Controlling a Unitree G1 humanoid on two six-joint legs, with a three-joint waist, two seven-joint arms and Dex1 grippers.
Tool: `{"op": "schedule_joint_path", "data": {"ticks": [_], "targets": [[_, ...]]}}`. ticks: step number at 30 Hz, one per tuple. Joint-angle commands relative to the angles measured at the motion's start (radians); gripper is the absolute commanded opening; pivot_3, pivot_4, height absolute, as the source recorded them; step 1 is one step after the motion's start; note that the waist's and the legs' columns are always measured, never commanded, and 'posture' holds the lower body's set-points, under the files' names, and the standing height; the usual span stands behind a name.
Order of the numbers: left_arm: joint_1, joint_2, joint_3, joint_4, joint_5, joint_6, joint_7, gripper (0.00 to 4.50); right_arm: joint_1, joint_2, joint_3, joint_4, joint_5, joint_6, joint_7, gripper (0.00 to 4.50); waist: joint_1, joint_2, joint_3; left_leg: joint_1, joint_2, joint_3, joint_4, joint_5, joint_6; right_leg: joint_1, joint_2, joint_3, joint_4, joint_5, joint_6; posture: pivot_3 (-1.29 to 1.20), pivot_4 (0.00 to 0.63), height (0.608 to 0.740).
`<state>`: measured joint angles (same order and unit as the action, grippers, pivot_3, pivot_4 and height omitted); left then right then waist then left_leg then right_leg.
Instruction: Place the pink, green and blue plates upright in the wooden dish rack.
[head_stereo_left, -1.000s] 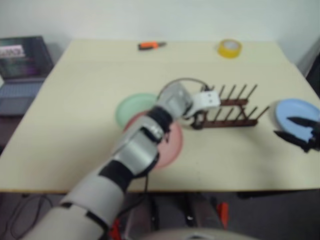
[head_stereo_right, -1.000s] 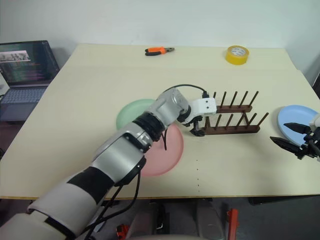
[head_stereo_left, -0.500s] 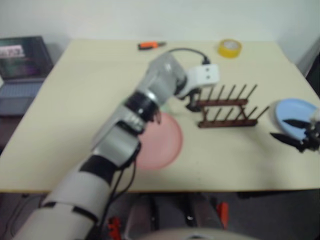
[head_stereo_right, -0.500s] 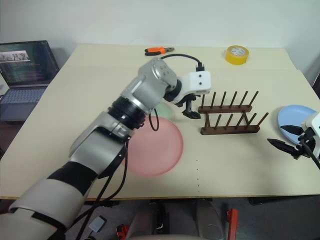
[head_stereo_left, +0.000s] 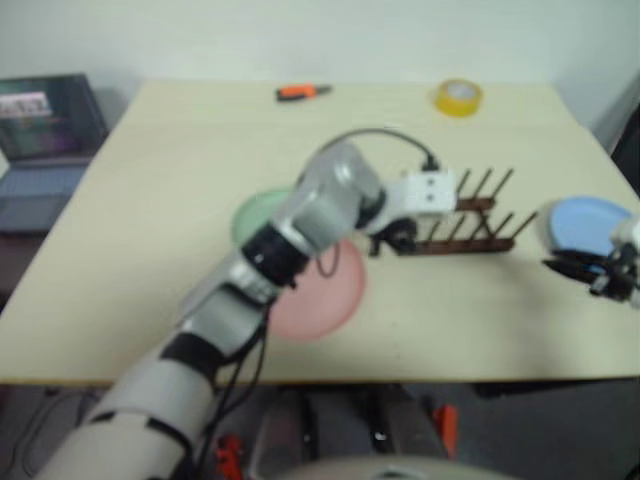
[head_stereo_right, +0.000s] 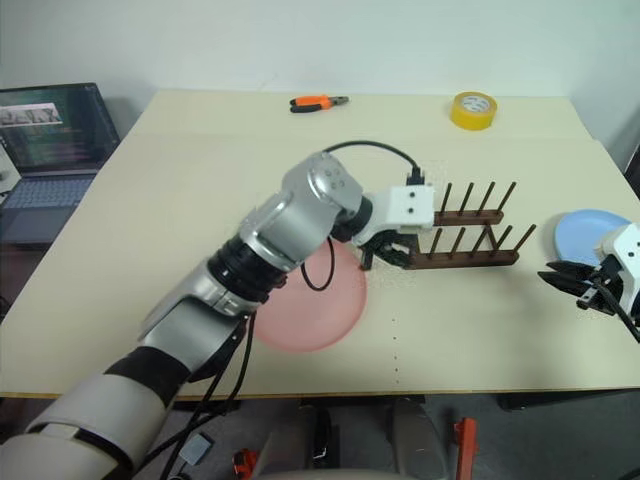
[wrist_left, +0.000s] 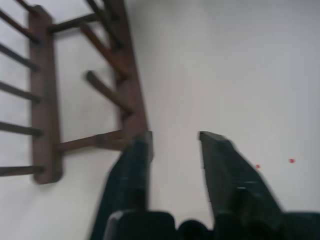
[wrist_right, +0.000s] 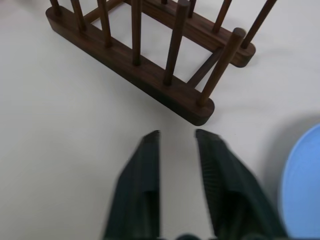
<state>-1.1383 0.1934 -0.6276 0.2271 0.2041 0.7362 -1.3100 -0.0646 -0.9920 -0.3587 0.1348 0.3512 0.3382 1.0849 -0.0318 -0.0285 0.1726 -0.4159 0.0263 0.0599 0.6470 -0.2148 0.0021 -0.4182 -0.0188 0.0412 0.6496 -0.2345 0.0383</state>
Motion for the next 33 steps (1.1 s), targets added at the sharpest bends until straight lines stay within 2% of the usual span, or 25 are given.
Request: {"op": "schedule_joint_path", "data": {"ticks": [1, 15, 33], "targets": [[0.008, -0.017, -0.025, -0.018, -0.010, 0.009, 0.017, 0.08, -0.016, -0.012, 0.005, 0.005, -0.014, -0.004, -0.013, 0.00, 0.000, 0.000, 0.000, 0.000, 0.000, 0.000, 0.000, 0.000, 0.000, 0.000, 0.000, 0.000, 0.000, 0.000, 0.000, 0.00, 0.150, 0.740], [0.000, -0.108, -0.076, 0.178, 0.007, -0.005, 0.139, 0.04, -0.138, 0.046, 0.138, 0.117, -0.102, -0.022, -0.089, 0.00, 0.000, 0.001, -0.001, 0.000, 0.000, 0.000, 0.000, 0.000, 0.000, 0.000, 0.000, 0.001, 0.000, 0.000, 0.000, 0.00, 0.150, 0.740], [-0.009, -0.165, -0.069, 0.316, 0.032, -0.032, 0.214, 0.04, -0.175, 0.124, 0.212, 0.131, -0.165, -0.051, -0.163, 0.00, 0.000, 0.001, -0.001, 0.000, 0.000, 0.000, 0.000, 0.000, 0.000, 0.000, 0.000, 0.000, 0.000, 0.000, 0.000, 0.00, 0.150, 0.740]]}}
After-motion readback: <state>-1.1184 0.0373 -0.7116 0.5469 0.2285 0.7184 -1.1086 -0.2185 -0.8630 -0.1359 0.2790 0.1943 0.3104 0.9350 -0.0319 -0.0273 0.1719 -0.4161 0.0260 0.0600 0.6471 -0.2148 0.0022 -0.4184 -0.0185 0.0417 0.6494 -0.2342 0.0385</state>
